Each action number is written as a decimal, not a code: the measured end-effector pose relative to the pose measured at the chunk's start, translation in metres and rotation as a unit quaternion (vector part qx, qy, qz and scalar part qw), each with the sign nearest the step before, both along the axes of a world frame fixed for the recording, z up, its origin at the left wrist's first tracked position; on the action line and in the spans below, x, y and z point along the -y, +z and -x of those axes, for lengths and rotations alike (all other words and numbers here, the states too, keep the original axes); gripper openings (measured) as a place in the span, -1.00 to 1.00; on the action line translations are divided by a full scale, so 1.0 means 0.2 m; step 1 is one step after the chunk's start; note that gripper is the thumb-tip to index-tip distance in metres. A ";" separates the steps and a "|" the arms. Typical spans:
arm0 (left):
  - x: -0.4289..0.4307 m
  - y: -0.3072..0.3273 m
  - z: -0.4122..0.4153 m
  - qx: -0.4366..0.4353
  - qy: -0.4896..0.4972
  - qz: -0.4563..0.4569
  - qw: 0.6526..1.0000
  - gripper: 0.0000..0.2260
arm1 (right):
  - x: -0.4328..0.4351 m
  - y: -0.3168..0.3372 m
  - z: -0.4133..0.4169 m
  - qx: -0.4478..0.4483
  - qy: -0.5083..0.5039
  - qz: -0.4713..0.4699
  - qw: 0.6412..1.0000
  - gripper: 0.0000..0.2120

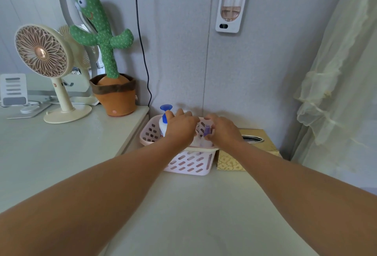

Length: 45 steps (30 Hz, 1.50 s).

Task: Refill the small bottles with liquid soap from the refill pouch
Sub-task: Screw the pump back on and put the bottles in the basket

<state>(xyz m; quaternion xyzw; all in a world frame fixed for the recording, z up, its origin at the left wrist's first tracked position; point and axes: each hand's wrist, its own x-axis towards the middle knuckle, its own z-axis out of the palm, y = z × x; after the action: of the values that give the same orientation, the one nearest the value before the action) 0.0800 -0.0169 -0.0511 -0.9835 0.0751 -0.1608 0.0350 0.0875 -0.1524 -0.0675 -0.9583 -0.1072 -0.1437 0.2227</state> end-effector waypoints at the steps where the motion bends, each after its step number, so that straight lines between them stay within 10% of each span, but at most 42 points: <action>1: 0.00 0.00 0.00 0.008 -0.001 0.001 1.000 -0.59 | 0.00 0.00 0.02 0.019 -0.002 0.001 1.000 -0.54; 12: -0.02 -0.02 0.07 0.031 -0.019 0.007 0.999 -0.64 | 0.04 -0.03 0.08 0.053 0.020 0.031 0.998 -0.88; 45: -0.03 -0.01 0.13 0.002 -0.020 0.059 0.998 -0.57 | 0.01 0.00 0.12 0.070 0.037 0.140 0.987 -0.80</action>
<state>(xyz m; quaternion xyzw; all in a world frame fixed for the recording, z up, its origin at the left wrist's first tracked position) 0.0544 -0.0114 -0.0538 -0.9819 0.0845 -0.1676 -0.0265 0.0630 -0.1538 -0.0684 -0.9629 -0.1772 -0.1856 0.0840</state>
